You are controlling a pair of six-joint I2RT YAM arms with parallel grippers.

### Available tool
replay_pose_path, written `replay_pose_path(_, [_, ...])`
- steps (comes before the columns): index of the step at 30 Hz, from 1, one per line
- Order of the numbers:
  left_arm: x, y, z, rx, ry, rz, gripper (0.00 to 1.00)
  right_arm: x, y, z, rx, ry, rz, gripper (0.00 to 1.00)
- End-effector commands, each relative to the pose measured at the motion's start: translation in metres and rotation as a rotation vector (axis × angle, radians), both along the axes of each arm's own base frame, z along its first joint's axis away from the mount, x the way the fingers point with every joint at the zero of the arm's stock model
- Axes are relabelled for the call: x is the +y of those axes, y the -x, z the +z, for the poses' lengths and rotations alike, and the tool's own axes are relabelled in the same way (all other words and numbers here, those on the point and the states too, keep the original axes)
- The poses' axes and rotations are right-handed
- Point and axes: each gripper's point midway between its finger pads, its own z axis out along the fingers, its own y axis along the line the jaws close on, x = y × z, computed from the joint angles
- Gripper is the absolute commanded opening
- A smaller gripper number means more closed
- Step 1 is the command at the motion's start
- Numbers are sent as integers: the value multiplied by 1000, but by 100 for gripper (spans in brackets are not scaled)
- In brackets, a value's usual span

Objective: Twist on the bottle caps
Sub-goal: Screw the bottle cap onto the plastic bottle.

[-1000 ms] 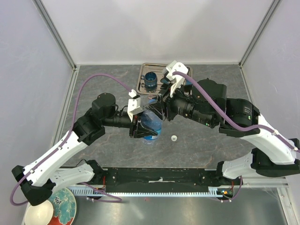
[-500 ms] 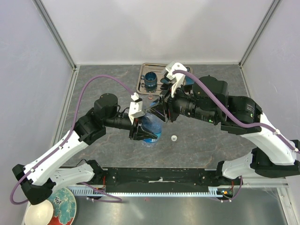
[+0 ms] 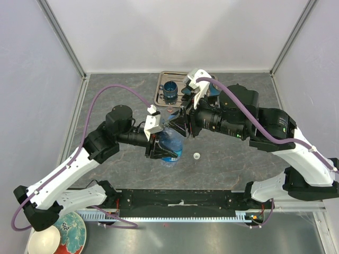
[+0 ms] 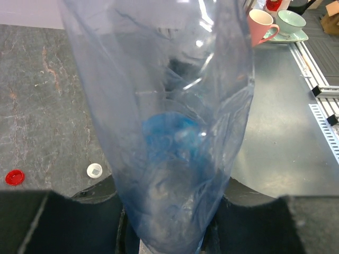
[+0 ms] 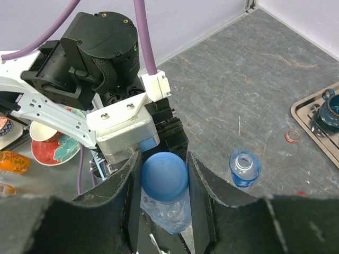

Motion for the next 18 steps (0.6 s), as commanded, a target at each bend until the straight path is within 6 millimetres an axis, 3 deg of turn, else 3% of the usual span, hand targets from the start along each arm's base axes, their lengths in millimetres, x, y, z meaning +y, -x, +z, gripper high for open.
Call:
replay_pose_path(1, [-1, 23, 32, -80, 100, -121, 2, 12, -8, 21, -22, -102, -20, 41])
replay_pose_path(9, [0, 25, 32, -76, 103, -121, 2, 14, -9, 24, -29, -119, -22, 49])
replay_pose_path(10, [1, 25, 32, -74, 102, -123, 2, 14, -9, 24, -29, -121, -20, 53])
replay_pose_path(18, [0, 25, 32, -72, 105, -122, 2, 12, -10, 26, -37, -134, -26, 56])
